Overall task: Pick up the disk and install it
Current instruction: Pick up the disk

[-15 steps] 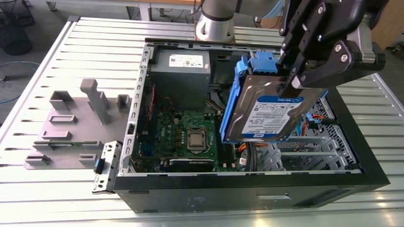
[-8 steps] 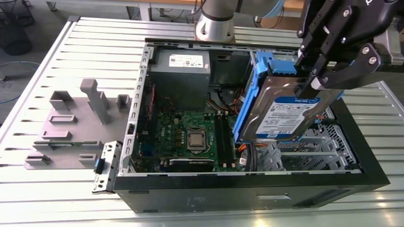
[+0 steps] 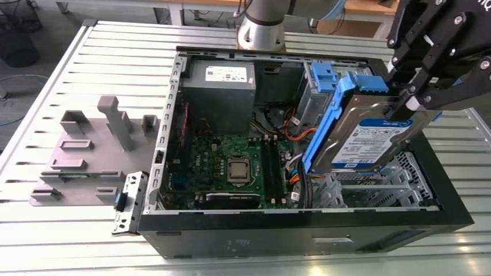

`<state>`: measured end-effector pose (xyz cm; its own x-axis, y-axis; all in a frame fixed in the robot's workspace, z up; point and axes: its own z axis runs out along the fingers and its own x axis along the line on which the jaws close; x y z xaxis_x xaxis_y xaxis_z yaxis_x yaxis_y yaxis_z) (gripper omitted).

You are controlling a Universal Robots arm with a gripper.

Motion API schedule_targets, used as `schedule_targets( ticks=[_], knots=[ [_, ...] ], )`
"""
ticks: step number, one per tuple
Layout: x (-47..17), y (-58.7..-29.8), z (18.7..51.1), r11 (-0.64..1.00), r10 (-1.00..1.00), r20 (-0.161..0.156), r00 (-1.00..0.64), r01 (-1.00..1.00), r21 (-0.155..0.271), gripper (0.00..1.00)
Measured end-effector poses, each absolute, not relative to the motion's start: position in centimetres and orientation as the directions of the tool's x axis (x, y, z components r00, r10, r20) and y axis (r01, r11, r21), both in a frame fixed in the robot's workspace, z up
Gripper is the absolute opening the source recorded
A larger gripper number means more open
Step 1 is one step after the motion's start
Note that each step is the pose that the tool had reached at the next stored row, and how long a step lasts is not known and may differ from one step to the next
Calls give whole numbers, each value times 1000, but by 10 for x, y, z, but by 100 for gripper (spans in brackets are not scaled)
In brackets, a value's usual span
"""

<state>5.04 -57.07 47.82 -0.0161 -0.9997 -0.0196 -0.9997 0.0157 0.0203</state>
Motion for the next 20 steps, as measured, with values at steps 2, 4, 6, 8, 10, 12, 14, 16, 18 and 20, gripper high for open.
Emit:
schedule_targets(
  ticks=[2,4,6,8,10,12,14,16,18,20],
  knots=[
    [58,-571,478,16,-1000,-20,-16,-1000,21,35],
    [65,-571,478,16,-1000,-20,-16,-1000,21,35],
    [73,-571,477,16,-1000,-20,-16,-1000,21,35],
    [81,-571,477,16,-1000,-20,-16,-1000,21,35],
    [88,-571,477,16,-1000,-20,-16,-1000,22,35],
    [95,-571,477,16,-1000,-20,-16,-1000,22,35],
    [102,-571,477,16,-1000,-20,-16,-1000,22,35],
    [109,-571,476,16,-1000,-20,-16,-1000,22,35],
    [114,-571,476,16,-1000,-20,-16,-1000,22,35],
    [115,-571,476,16,-1000,-20,-16,-1000,22,35]
  ],
)
